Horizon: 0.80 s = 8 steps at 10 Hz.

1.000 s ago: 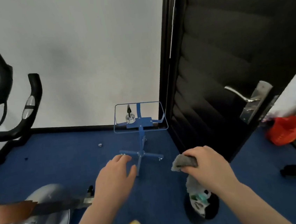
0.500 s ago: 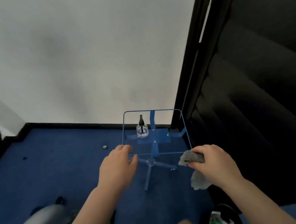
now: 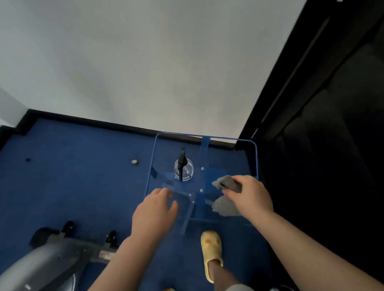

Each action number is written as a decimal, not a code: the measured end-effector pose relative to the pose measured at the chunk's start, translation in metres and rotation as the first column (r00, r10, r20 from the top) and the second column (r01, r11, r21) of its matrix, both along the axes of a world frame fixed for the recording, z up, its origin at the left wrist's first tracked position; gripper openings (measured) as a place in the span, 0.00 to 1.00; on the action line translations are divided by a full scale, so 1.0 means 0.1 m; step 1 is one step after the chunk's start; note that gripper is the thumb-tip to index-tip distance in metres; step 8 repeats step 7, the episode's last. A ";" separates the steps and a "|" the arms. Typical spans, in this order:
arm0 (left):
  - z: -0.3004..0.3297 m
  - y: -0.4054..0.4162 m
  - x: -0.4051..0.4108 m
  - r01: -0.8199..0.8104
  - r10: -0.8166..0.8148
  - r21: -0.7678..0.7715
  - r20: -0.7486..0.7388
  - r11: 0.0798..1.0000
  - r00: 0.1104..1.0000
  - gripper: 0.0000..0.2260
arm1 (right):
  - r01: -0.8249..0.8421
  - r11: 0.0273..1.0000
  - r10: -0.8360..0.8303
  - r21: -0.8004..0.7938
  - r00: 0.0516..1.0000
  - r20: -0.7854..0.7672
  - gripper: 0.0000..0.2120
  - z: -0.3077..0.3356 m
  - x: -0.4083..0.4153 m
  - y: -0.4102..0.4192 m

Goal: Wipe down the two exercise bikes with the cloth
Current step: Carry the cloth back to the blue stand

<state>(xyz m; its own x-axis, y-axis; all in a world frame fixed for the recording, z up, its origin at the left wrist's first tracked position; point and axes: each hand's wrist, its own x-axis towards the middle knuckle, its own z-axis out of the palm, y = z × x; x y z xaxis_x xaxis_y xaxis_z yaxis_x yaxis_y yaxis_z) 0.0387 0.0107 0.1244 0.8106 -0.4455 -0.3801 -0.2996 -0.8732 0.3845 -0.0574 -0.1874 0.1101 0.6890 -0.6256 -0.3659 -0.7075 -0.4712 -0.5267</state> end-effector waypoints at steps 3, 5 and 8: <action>-0.67 -0.37 0.31 -0.114 0.121 0.055 -0.131 0.992 0.984 0.14 | 0.020 0.995 -0.003 0.102 0.986 -0.167 0.13 -1.15 0.71 -0.25; -0.86 -0.23 0.23 -0.162 0.174 0.093 -0.145 0.982 0.974 0.15 | -0.006 0.989 0.046 0.147 0.961 -0.273 0.16 -1.52 0.93 -0.25; -0.69 -0.15 0.19 -0.165 0.175 0.078 -0.145 0.983 0.974 0.15 | -0.030 0.988 0.073 0.154 0.955 -0.287 0.17 -1.31 0.85 -0.32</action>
